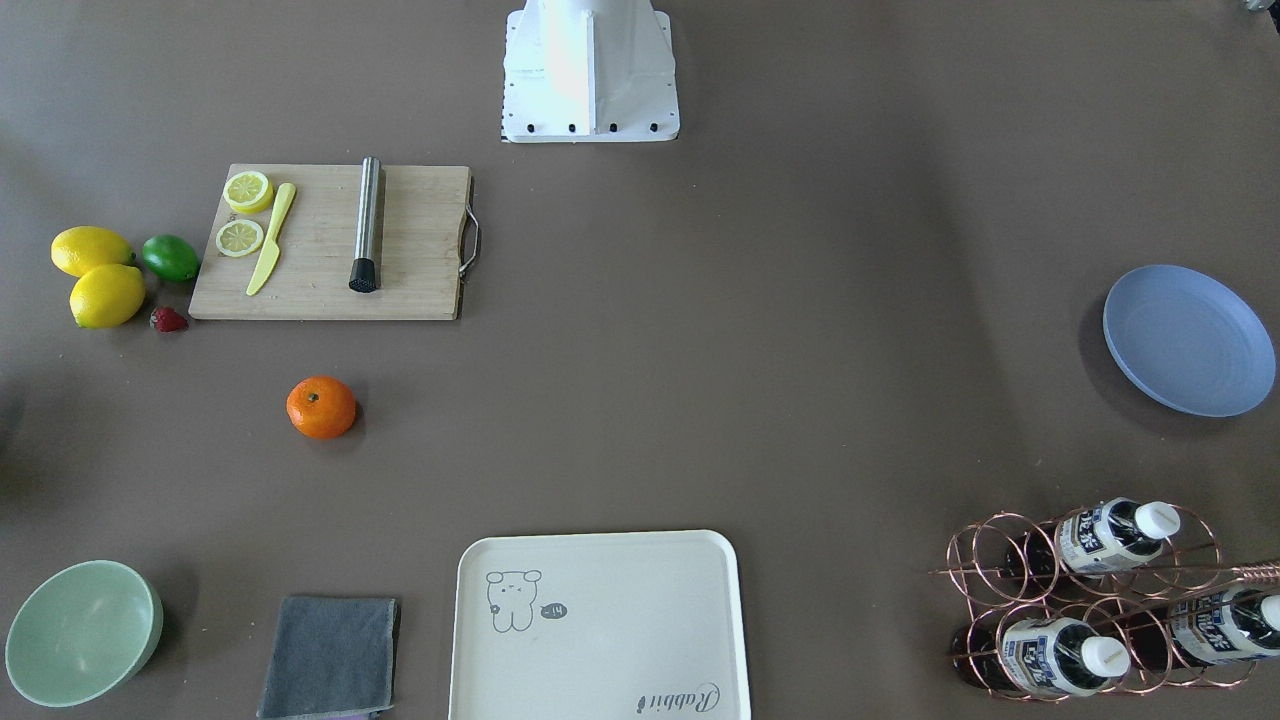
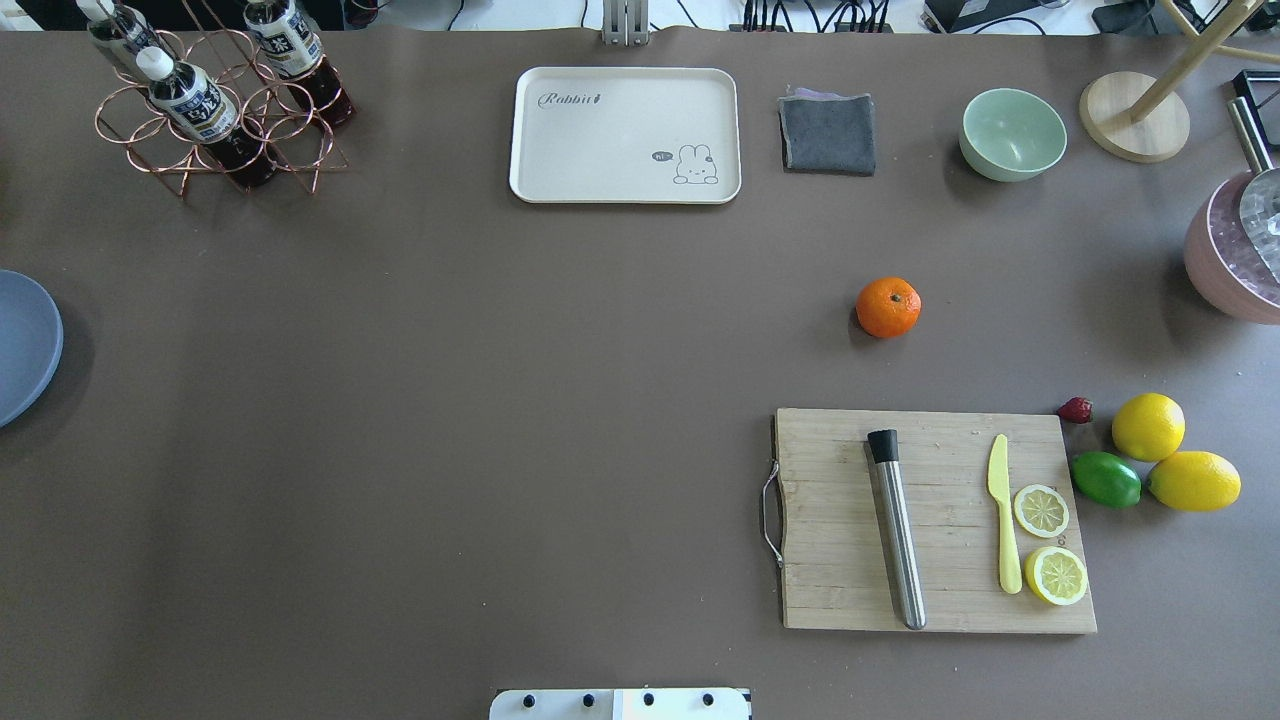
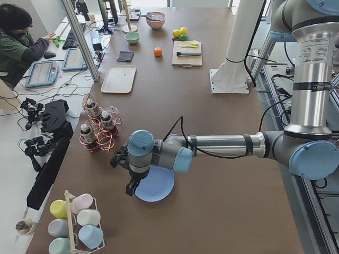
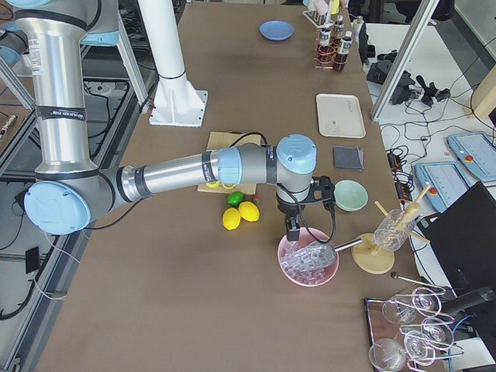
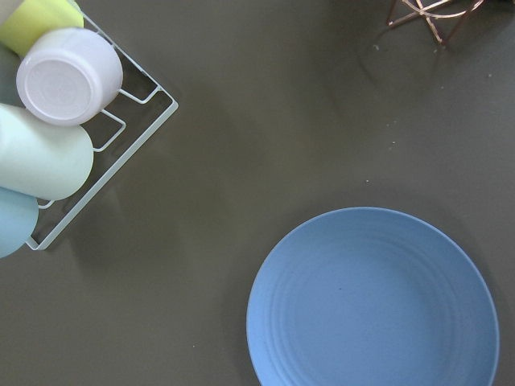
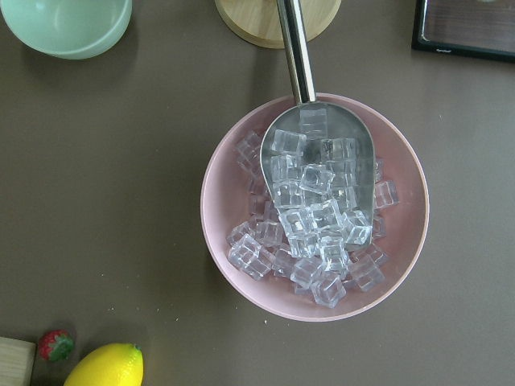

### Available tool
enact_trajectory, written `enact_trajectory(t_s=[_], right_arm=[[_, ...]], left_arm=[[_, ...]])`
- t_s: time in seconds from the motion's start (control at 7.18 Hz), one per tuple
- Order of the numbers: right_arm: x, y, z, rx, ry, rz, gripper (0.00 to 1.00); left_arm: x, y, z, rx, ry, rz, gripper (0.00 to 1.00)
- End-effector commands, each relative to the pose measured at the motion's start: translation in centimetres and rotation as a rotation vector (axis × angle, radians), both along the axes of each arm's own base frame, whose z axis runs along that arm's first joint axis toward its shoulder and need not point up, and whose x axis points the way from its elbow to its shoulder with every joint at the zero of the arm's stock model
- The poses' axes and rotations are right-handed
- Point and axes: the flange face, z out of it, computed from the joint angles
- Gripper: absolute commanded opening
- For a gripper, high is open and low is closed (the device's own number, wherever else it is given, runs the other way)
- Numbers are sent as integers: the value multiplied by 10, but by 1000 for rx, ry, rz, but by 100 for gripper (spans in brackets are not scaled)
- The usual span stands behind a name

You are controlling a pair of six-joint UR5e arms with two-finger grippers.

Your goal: Pick orange to plate

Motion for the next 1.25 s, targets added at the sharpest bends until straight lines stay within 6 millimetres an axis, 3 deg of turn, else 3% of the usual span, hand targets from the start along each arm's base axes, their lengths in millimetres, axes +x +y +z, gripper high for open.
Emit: enact_trajectory(t_s=[0.0, 0.28, 0.42, 0.84, 1.11], right_arm=[[-2, -2, -10, 20, -1, -2, 100], [-14, -14, -28, 5, -23, 20, 100], [-27, -23, -40, -9, -34, 31, 100], [-51, -28, -65, -24, -53, 44, 100], [-71, -23, -88, -45, -66, 72, 100]], left_arm=[[9, 14, 64, -49, 125, 23, 98], [13, 24, 92, -116, 131, 20, 98], [20, 25, 96, -128, 132, 32, 98], [73, 24, 108, -169, 127, 112, 98], [96, 18, 110, -184, 121, 150, 98]])
